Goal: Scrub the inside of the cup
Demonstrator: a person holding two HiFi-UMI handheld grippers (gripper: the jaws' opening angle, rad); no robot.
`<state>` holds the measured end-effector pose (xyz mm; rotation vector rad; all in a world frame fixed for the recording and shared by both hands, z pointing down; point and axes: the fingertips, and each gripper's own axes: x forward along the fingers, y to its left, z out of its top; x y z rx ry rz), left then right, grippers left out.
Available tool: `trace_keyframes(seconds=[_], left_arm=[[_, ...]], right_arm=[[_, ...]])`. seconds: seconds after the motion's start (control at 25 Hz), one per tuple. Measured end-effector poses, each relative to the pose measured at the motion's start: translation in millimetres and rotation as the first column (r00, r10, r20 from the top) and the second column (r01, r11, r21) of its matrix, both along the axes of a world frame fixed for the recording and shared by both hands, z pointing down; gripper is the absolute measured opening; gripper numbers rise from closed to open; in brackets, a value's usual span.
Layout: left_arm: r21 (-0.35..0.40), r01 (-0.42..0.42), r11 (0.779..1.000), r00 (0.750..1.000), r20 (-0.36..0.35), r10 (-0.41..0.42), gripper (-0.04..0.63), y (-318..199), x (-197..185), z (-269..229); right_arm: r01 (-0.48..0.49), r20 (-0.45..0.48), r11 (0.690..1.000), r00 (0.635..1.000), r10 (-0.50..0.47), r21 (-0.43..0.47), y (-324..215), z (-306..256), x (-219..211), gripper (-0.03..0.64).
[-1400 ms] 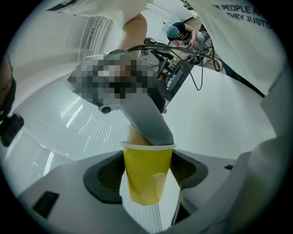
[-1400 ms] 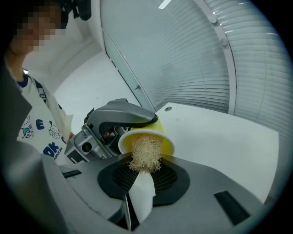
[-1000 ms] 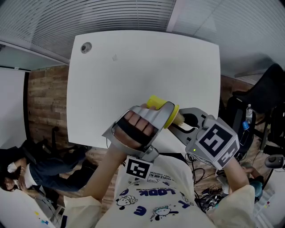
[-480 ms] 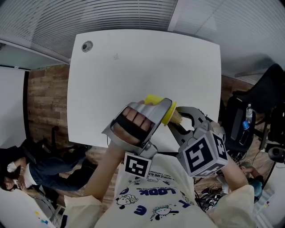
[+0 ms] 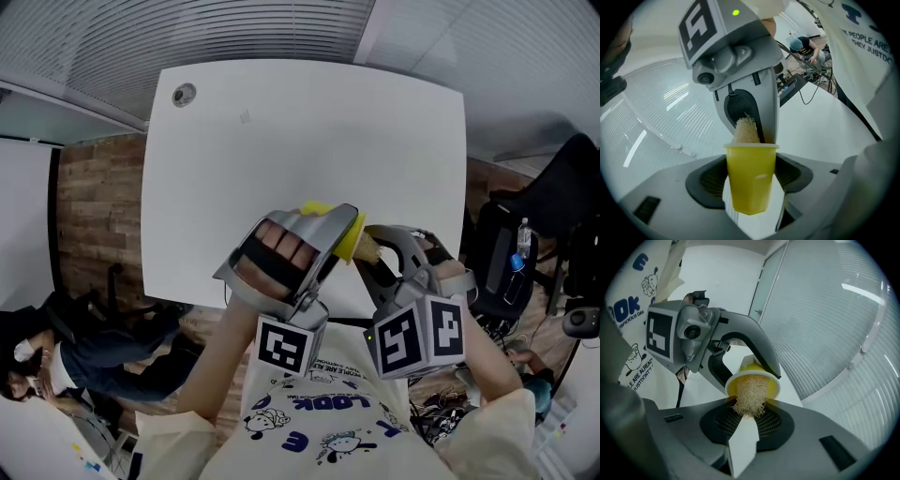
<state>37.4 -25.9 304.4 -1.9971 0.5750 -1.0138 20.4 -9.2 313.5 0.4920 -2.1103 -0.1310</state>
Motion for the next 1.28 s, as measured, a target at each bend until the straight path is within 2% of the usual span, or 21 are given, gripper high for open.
trace_keyframes(seconds=[0.24, 0.36, 0.52, 0.68, 0.8, 1.12, 1.28], left_arm=[[-0.075, 0.005, 0.997, 1.000, -0.024, -0.007, 0.337, 3, -4, 4], [-0.086, 0.006, 0.996, 0.999, -0.038, -0.009, 0.337, 3, -4, 3], [-0.124, 0.004, 0.992, 0.998, -0.067, -0.012, 0.337, 6, -2, 4], [-0.166, 0.004, 0.986, 0.996, -0.090, -0.020, 0.337, 9, -2, 5], [-0.188, 0.005, 0.982, 0.994, -0.106, -0.025, 0.337, 11, 0, 5], [-0.300, -0.014, 0.954, 0.984, -0.174, -0.040, 0.337, 15, 1, 6], [-0.350, -0.021, 0.936, 0.980, -0.191, -0.050, 0.337, 16, 1, 9]], right_arm=[[0.045, -0.041, 0.997, 0.998, -0.042, 0.057, 2, 0, -3, 0.067], [0.074, -0.074, 0.992, 0.995, -0.066, 0.104, 2, -1, -2, 0.067], [0.130, -0.150, 0.973, 0.983, -0.103, 0.188, 1, -1, -1, 0.067], [0.174, -0.200, 0.956, 0.971, -0.127, 0.236, 2, 0, -1, 0.067], [0.217, -0.248, 0.932, 0.958, -0.146, 0.290, 3, -1, 2, 0.067], [0.311, -0.349, 0.873, 0.920, -0.178, 0.374, 3, 0, 3, 0.067], [0.301, -0.331, 0.883, 0.926, -0.181, 0.361, 4, 3, 2, 0.067]])
